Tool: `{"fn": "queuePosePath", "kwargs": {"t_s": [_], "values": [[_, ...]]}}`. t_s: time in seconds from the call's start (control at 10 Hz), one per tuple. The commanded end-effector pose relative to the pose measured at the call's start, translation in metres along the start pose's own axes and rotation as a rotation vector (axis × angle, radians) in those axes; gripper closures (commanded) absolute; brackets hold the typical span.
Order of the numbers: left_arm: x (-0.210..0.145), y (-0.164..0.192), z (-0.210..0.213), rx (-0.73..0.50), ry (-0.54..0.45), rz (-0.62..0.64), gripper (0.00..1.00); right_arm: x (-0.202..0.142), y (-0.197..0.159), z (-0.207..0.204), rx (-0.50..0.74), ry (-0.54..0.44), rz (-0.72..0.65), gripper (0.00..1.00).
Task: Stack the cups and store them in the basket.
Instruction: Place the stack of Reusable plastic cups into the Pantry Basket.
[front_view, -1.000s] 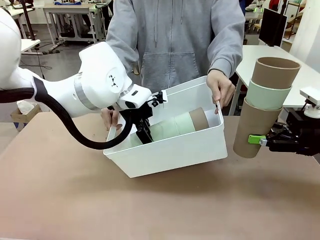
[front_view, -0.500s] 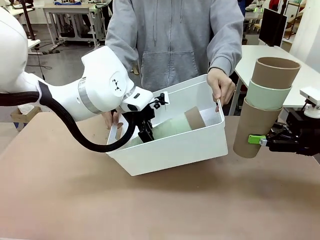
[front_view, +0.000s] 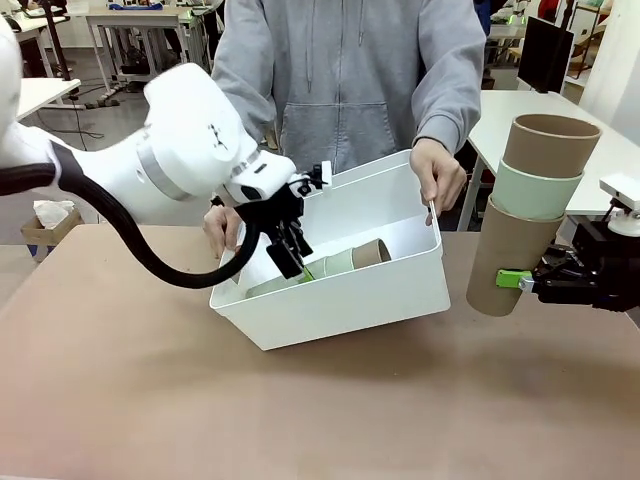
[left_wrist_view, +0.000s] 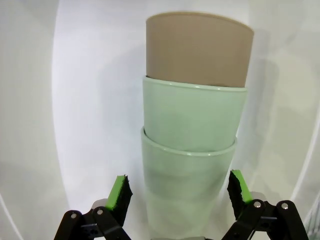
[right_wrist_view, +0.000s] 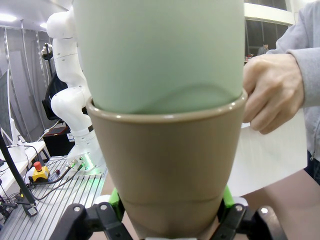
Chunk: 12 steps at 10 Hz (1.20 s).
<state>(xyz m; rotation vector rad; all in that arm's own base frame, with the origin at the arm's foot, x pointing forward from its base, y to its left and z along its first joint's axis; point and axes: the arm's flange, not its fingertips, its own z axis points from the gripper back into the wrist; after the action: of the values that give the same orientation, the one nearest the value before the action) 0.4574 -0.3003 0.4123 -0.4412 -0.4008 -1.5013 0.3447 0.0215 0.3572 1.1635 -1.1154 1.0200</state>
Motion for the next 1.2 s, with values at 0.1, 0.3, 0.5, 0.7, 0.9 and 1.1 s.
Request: {"fn": "queuePosePath", "kwargs": {"t_s": [0.1, 0.3, 0.5, 0.7, 0.9, 1.1], "values": [[-0.014, -0.012, 0.056, -0.073, -0.044, -0.028, 0.0, 0.004, 0.0, 0.0, -0.001, -0.002, 0.012, 0.15], [-0.03, -0.019, 0.108, -0.092, -0.102, -0.058, 0.0, 0.004, 0.0, 0.0, -0.001, -0.002, 0.012, 0.15], [-0.063, -0.022, 0.169, -0.059, -0.215, -0.053, 0.0, 0.004, 0.0, 0.0, -0.001, -0.002, 0.012, 0.15], [-0.116, -0.032, 0.237, -0.021, -0.305, -0.042, 0.0, 0.004, 0.0, 0.0, -0.001, -0.002, 0.012, 0.15], [-0.151, -0.048, 0.28, 0.044, -0.355, -0.037, 0.0, 0.004, 0.0, 0.0, -0.001, -0.002, 0.012, 0.15], [-0.171, -0.054, 0.298, 0.073, -0.335, -0.041, 0.0, 0.004, 0.0, 0.0, -0.001, -0.002, 0.012, 0.15]]}}
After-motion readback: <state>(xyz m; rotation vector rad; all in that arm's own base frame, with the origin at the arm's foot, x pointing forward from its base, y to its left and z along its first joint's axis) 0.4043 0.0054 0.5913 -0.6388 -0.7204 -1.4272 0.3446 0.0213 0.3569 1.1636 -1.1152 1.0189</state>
